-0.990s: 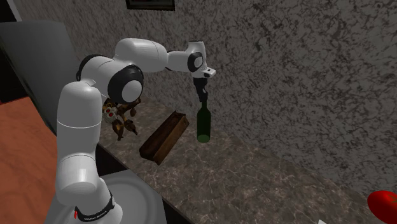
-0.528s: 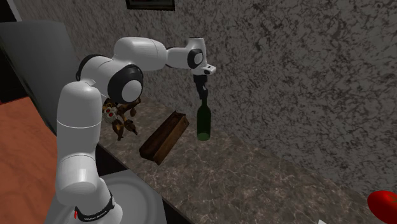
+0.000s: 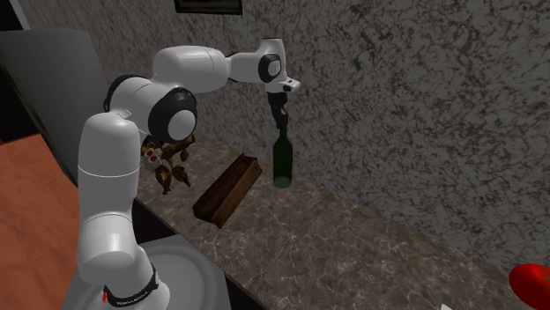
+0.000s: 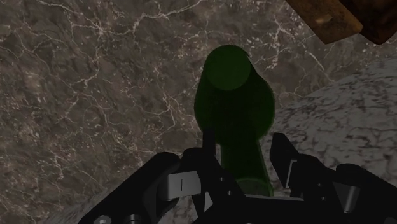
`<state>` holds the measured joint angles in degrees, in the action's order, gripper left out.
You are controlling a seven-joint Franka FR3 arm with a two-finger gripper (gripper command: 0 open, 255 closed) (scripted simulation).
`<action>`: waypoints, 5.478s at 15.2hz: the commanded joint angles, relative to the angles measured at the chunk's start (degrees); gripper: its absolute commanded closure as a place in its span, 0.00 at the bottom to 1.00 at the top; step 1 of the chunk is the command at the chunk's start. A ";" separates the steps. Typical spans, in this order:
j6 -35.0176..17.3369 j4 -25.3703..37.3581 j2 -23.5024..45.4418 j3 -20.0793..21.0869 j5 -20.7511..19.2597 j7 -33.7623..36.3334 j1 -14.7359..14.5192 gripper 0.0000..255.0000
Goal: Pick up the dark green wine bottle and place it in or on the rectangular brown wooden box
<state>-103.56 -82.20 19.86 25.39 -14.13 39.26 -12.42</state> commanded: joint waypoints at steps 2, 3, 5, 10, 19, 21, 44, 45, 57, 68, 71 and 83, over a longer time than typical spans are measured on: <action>2.13 2.11 -0.07 0.06 0.11 -0.33 -0.15 1.00; 2.94 3.00 0.01 0.08 0.10 -0.41 -0.25 1.00; 4.57 4.86 0.23 0.12 0.06 -0.57 -0.49 1.00; 8.87 10.04 1.13 0.17 -0.24 -0.93 -1.25 1.00; 17.78 22.25 4.49 0.08 -1.67 -1.59 -3.65 1.00; 19.17 24.34 5.20 0.03 -1.98 -1.70 -4.14 1.00; 34.16 24.59 -7.97 7.20 0.51 15.78 -15.55 1.00; 32.77 22.29 -9.03 7.11 1.26 15.65 -14.84 1.00; 19.61 2.30 -17.27 5.68 6.53 14.33 -10.96 1.00; 9.99 -10.32 -20.89 4.91 8.47 13.90 -10.06 1.00; 7.54 -13.25 -21.45 4.80 8.74 13.91 -9.97 1.00; 0.83 -20.64 -22.24 4.65 9.04 14.23 -9.87 1.00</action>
<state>-102.63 -102.74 -2.32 30.05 -5.10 53.50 -22.29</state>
